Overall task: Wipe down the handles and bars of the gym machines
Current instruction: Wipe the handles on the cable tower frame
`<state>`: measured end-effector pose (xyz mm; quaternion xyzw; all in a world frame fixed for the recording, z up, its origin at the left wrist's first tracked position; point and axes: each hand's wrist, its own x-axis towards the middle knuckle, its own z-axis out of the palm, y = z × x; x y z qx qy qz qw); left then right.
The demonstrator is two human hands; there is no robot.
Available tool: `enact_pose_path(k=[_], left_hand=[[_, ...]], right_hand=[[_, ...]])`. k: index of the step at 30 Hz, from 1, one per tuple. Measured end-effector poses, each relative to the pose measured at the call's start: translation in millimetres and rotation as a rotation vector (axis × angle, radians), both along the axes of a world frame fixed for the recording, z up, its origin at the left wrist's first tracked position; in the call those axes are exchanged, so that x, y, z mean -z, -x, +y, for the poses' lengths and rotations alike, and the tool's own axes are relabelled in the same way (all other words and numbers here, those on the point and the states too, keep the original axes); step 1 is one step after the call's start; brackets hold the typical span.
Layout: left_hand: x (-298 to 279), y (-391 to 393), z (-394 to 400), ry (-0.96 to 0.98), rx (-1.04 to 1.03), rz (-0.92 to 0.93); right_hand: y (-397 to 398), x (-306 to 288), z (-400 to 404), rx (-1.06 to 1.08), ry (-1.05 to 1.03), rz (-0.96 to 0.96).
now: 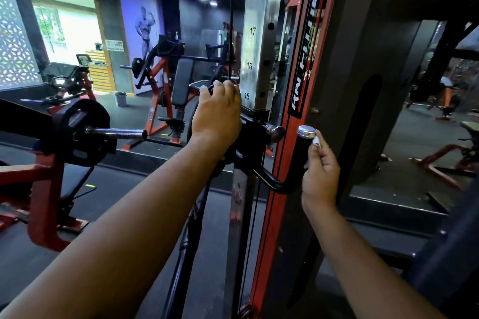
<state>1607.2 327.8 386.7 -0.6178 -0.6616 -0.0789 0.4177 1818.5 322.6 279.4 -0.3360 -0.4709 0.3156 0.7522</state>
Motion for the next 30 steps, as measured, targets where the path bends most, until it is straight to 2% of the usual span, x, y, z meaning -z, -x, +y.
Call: enact_pose_path(k=[5, 9, 11, 14, 17, 21, 25, 27, 30], left_hand=[[-0.4, -0.8, -0.3, 0.015, -0.007, 0.004], [0.1, 0.9, 0.6, 0.015, -0.013, 0.013], [0.1, 0.4, 0.6, 0.018, -0.015, 0.009], [0.0, 0.1, 0.5, 0.015, -0.017, 0.013], [0.7, 0.3, 0.6, 0.020, -0.021, 0.014], [-0.8, -2.5, -0.6, 0.010, -0.022, -0.004], [-0.5, -4.0, -1.3, 0.019, -0.046, 0.021], [-0.9, -4.5, -2.2, 0.016, -0.054, 0.025], [-0.6, -5.4, -1.0, 0.019, -0.051, 0.022]], right_hand=[[-3.6, 42.7, 3.0, -0.053, 0.071, 0.021], [-19.9, 74.6, 1.0, -0.170, 0.151, -0.096], [-26.8, 53.7, 1.1, -0.148, 0.151, -0.096], [-25.3, 0.7, 6.5, -0.049, 0.042, -0.051], [-10.9, -14.6, 5.2, 0.023, -0.013, -0.121], [-3.8, 35.1, -17.2, 0.083, 0.022, -0.182], [-24.3, 94.3, -8.4, -0.047, 0.208, -0.319], [-38.0, 83.8, 4.4, -0.091, 0.283, -0.265], [-42.8, 27.4, 12.1, -0.074, 0.189, -0.020]])
